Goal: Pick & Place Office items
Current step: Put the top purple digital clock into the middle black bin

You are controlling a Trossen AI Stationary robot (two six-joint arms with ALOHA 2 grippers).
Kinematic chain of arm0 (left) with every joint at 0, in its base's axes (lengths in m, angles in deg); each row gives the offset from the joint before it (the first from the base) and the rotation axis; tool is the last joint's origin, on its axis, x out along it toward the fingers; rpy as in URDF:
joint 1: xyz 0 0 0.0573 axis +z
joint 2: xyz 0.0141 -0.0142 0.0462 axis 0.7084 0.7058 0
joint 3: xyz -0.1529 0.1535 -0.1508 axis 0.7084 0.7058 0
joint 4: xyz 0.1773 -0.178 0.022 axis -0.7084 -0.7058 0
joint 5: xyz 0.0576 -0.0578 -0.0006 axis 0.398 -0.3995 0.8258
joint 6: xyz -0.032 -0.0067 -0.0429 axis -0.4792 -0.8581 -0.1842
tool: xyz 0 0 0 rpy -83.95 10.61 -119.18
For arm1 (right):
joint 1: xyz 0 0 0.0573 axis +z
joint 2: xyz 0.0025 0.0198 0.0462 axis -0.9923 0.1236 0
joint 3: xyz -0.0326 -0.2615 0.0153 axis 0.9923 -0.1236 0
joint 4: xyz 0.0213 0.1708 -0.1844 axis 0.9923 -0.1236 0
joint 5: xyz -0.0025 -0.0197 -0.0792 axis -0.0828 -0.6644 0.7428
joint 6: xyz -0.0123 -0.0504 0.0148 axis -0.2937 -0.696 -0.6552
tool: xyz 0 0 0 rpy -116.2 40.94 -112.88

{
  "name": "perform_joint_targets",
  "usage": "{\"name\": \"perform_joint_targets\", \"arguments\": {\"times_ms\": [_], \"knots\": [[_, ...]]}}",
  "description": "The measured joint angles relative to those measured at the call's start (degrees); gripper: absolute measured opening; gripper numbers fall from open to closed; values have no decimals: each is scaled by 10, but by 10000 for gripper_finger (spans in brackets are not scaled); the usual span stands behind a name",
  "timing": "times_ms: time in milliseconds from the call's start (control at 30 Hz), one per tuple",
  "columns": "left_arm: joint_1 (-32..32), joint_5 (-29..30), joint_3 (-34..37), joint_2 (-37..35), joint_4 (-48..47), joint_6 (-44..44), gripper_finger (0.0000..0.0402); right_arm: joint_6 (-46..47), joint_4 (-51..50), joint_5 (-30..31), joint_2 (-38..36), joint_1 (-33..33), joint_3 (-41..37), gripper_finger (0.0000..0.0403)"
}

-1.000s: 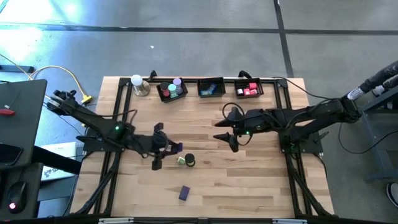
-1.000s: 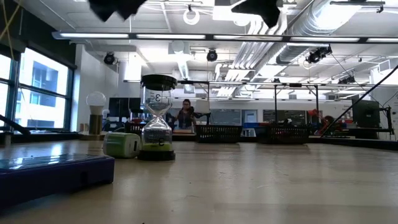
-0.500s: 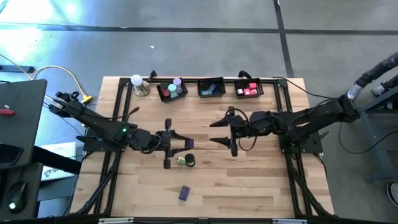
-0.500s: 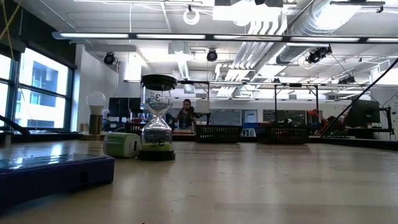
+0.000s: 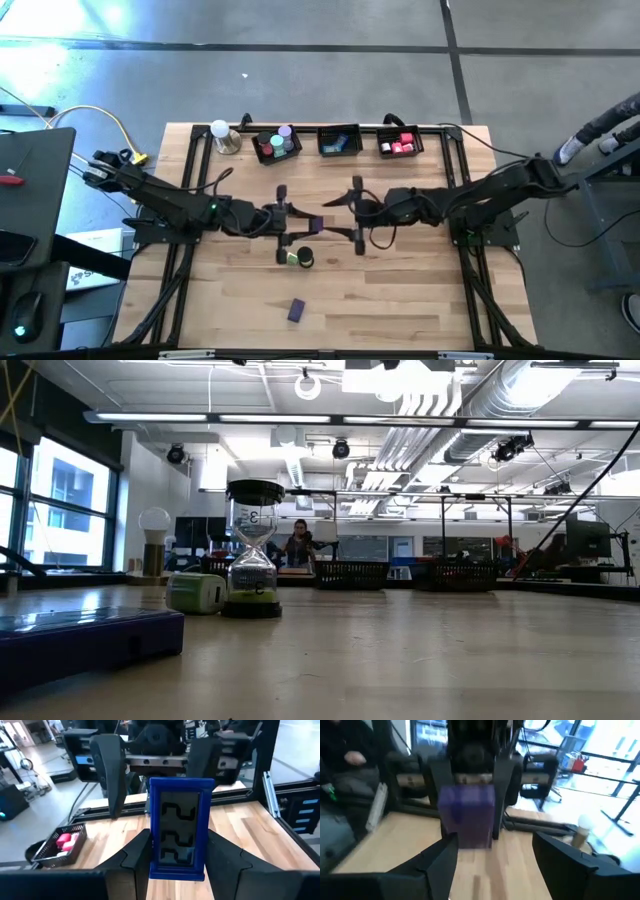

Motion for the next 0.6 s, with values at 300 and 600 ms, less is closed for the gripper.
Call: {"name": "perform_joint_targets", "arguments": {"times_ms": [300, 600], "knots": [[5, -24, 0, -1, 0, -8, 135, -38, 39, -3, 17, 5, 0, 245], [1, -21, 0, 0, -3, -8, 135, -38, 28, -2, 17, 20, 1, 245]]}}
